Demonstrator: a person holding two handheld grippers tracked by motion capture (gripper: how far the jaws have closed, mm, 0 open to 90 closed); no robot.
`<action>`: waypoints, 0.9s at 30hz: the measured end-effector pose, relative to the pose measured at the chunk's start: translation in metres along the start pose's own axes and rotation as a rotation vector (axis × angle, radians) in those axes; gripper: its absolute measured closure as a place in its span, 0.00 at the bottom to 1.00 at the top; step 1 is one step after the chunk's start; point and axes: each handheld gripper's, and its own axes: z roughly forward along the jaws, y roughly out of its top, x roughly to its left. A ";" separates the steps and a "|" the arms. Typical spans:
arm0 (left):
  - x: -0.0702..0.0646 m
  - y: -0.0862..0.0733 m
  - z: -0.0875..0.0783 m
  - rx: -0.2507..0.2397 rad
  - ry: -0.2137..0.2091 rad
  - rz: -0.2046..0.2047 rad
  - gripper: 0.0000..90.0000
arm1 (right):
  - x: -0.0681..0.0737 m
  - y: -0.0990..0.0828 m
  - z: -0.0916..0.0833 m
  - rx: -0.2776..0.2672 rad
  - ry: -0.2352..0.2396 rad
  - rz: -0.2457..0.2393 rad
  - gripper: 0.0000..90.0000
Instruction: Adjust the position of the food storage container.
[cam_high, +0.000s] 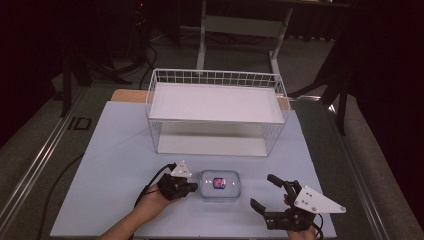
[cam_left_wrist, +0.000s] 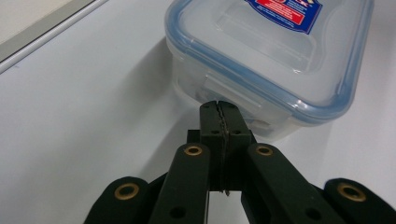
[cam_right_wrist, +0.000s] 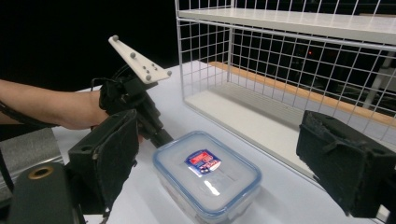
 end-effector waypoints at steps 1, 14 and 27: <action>0.000 0.001 0.001 -0.002 0.002 0.000 1.00 | 0.000 0.000 0.000 0.002 0.001 -0.001 0.14; -0.006 0.009 0.013 -0.012 -0.023 0.002 1.00 | 0.001 -0.001 0.001 0.007 0.008 0.001 0.14; -0.009 0.001 -0.012 -0.029 -0.050 0.004 0.85 | 0.000 -0.002 0.003 0.024 0.014 0.017 0.14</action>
